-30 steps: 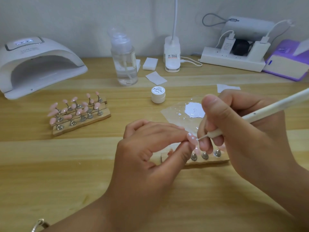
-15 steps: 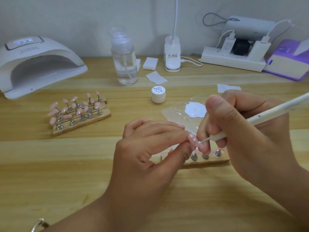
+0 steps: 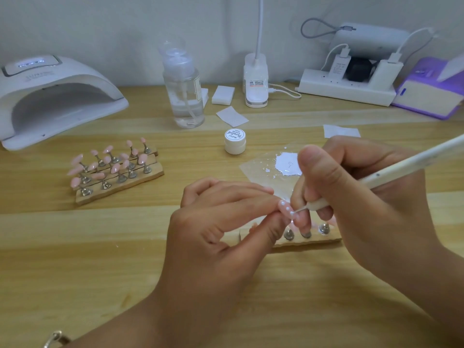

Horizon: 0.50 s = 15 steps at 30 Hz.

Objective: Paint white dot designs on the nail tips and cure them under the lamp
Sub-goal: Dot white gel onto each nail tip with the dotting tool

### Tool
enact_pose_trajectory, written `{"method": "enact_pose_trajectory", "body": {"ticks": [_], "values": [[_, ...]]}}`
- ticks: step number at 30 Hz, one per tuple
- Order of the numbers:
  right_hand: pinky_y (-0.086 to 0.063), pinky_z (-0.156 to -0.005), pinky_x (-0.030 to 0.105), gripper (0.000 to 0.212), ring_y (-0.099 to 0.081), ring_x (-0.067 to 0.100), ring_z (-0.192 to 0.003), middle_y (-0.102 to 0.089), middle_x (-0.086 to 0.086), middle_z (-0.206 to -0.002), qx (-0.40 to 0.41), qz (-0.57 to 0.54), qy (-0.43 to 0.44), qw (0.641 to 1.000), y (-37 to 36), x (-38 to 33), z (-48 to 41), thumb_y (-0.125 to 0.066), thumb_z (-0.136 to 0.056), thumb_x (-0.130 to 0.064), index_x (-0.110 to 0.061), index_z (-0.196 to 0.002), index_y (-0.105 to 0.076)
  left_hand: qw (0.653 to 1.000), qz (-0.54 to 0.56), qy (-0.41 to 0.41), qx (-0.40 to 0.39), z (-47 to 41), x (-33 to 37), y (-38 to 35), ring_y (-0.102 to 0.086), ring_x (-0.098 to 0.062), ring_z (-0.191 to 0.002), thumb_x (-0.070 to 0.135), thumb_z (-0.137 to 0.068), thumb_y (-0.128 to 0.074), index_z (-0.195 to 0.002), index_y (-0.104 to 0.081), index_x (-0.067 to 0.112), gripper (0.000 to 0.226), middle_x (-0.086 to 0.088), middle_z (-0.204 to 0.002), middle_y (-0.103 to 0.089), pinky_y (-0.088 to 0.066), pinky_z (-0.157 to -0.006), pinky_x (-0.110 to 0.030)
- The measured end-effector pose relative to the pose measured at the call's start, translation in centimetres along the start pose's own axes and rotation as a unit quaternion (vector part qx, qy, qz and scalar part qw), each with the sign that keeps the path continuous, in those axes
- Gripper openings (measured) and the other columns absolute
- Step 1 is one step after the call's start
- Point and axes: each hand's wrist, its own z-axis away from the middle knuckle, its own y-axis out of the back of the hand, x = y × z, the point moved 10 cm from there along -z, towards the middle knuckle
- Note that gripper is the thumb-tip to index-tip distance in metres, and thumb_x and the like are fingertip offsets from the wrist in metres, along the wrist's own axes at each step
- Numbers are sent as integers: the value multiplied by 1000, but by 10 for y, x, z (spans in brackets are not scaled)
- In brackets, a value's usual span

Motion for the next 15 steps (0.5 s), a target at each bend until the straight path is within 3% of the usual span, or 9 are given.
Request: {"method": "enact_pose_trajectory", "body": {"ticks": [11,15], "values": [[-41,-41,24,35,-56,18,-39,-56,-11,-47,0,7,-4,1000,-1,0,0,-59,-94,-22,-22,-59,-58,1000,-1,-8,6,0,2,1,-69,-1,-96,26,-80,-77,-84,-78,24,4,18,-88,-74,-42,-95,-46],[-41,-41,27,35,-56,21,-38,-55,-12,-46,-1,13,-6,1000,0,0,-1,-61,-94,-25,-25,-59,-57,1000,4,-6,4,0,2,1,-69,0,-97,29,-81,-75,-85,-77,27,5,21,-90,-73,-41,-97,-43]]}}
